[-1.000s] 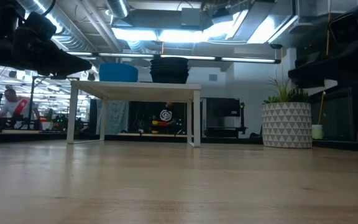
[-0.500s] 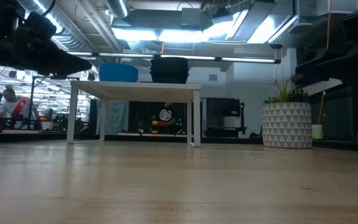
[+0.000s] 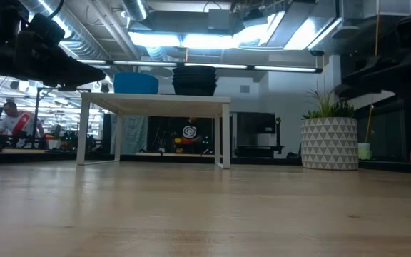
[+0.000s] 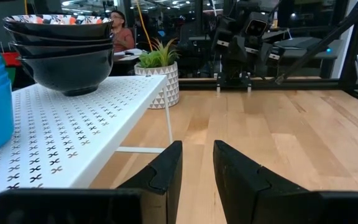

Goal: Pick & Place Mini bowls
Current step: Return to Home Position

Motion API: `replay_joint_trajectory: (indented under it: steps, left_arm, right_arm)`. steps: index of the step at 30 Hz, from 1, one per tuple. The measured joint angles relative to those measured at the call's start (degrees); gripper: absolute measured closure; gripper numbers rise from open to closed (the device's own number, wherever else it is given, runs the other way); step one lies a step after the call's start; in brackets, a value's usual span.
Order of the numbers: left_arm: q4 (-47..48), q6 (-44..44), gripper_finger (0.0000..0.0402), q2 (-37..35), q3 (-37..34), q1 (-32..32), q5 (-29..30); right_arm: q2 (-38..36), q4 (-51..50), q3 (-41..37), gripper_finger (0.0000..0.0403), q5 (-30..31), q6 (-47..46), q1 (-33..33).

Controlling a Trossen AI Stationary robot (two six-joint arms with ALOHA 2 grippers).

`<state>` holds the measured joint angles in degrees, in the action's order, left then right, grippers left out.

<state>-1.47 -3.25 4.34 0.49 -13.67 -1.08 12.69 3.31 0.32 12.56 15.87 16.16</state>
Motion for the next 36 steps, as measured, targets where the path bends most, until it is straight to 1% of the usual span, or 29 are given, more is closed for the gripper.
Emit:
replay_joint_trajectory:
  steps: [6,15,36]
  left_arm:
    - [0.0,0.0,0.0315,0.0,0.0,0.0,0.0]
    - [0.0,0.0,0.0315,0.0,0.0,0.0,0.0]
    - [0.0,0.0,0.0315,0.0,0.0,0.0,0.0]
  right_arm:
    - [0.0,0.0,0.0,0.0221,-0.1,-2.8,0.0]
    - [0.0,0.0,0.0,0.0221,-0.2,-12.6,0.0]
    - [0.0,0.0,0.0,0.0221,-0.1,-12.5,0.0]
